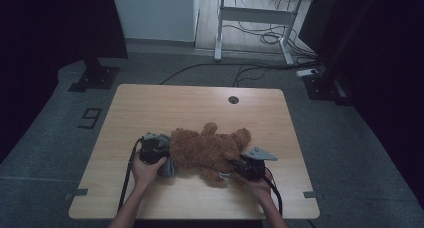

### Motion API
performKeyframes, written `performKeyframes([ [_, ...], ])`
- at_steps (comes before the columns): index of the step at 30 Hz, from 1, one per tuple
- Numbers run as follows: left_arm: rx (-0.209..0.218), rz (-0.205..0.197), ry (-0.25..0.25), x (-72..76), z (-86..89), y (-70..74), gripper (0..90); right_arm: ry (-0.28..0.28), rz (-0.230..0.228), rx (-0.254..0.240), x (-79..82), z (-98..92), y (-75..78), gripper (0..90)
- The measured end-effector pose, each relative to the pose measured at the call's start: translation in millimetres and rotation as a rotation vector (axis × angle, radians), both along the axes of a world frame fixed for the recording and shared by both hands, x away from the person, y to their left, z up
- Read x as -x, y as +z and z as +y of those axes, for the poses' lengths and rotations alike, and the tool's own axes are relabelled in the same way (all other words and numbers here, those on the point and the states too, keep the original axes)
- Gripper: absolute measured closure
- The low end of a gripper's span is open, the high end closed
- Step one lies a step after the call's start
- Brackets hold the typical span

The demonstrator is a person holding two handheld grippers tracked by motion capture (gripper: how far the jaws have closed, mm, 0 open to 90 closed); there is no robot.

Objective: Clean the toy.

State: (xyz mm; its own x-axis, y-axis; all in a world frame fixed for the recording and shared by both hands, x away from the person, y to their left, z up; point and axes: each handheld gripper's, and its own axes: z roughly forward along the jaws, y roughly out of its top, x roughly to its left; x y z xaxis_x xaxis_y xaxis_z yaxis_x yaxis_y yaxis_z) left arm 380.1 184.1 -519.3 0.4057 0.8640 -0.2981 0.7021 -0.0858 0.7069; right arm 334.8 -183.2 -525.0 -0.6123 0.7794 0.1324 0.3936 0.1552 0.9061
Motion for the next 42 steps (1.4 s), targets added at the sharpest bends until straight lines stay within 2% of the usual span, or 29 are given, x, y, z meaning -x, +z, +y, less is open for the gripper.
performKeyframes([
  [2,0.034,-0.038,0.016,2.8,5.6,12.2,78.8,0.0,0.006,-0.004,0.0,-1.2,0.0,65.4],
  [4,0.064,-0.098,0.016,6.8,6.6,32.1,78.8,0.001,0.005,-0.01,-0.8,-1.5,-0.2,65.4],
  [6,0.071,-0.159,-0.001,10.1,0.3,54.6,78.8,0.001,0.004,-0.01,-1.2,-1.3,-0.2,65.3],
  [9,0.083,-0.223,-0.05,12.5,-19.7,85.6,78.8,0.001,0.003,-0.01,-1.1,-1.3,-0.2,65.3],
  [11,0.077,-0.251,-0.097,12.0,-42.6,101.8,78.8,0.0,0.004,-0.01,-1.0,-1.2,-0.2,65.3],
  [13,0.067,-0.261,-0.139,10.6,-63.4,110.0,78.8,-0.001,0.005,-0.011,-1.1,-1.2,-0.1,65.3],
  [16,0.055,-0.263,-0.208,7.4,-103.0,115.9,78.7,0.001,0.004,-0.01,-1.3,-1.5,-0.2,65.2],
  [19,0.033,-0.243,-0.27,2.1,-142.3,112.6,78.7,0.002,0.004,-0.011,-1.6,-1.9,-0.2,65.2],
  [22,-0.033,-0.202,-0.327,-3.1,-178.9,97.7,78.8,0.002,0.002,-0.011,-1.4,-2.0,-0.3,65.1],
  [25,-0.086,-0.145,-0.345,-8.6,-196.4,76.2,78.8,0.002,0.001,-0.012,-1.1,-2.0,-0.5,65.0],
  [26,-0.092,-0.134,-0.34,-10.1,-196.4,69.8,78.9,0.003,0.0,-0.012,-1.1,-2.1,-0.5,65.0],
  [28,-0.073,-0.137,-0.322,-12.1,-189.5,63.2,79.0,0.004,0.0,-0.01,-1.2,-2.1,-0.7,64.9],
  [31,-0.151,-0.179,-0.281,-11.6,-174.3,65.8,79.0,0.004,-0.003,-0.008,-1.4,-1.5,-0.8,64.9],
  [34,-0.2,-0.188,-0.231,-11.7,-152.5,68.7,79.1,0.004,-0.002,-0.008,-1.2,-1.5,-0.7,65.0],
  [37,-0.18,-0.182,-0.187,-10.5,-123.7,68.2,79.1,0.002,-0.003,-0.007,-0.9,-1.2,-0.7,64.9],
  [40,-0.184,-0.205,-0.143,-3.2,-94.3,66.0,79.1,0.001,-0.008,-0.003,-0.3,-0.2,-0.7,64.9],
  [42,-0.166,-0.215,-0.117,1.1,-79.6,64.1,79.0,0.002,-0.01,-0.001,0.4,0.4,-0.9,64.9],
])
